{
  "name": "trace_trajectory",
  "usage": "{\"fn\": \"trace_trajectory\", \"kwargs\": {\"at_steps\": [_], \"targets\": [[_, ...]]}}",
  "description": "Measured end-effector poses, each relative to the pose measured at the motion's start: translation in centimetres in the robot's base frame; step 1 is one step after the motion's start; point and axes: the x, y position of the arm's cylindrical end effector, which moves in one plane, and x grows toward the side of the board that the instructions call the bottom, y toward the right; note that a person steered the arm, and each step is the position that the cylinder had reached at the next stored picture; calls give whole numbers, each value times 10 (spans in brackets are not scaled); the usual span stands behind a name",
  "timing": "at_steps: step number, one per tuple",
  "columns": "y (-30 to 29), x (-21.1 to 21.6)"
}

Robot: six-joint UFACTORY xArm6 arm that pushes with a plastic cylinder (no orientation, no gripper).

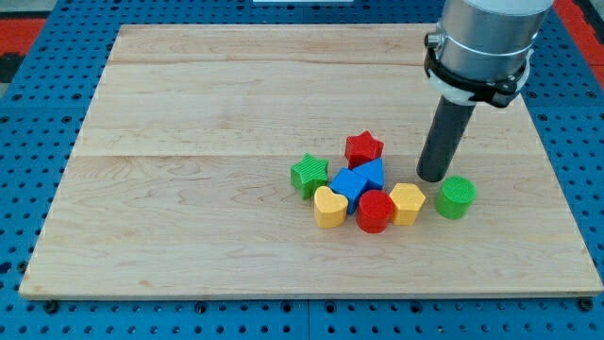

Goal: Move the green circle above the yellow hexagon

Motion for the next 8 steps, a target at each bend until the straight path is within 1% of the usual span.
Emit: {"fn": "trace_trajectory", "kwargs": {"at_steps": [2,3,4,5,6,7,8], "targets": [[63,44],[94,54],[105,104],[73,94],[69,52],[46,18],[61,11]]}}
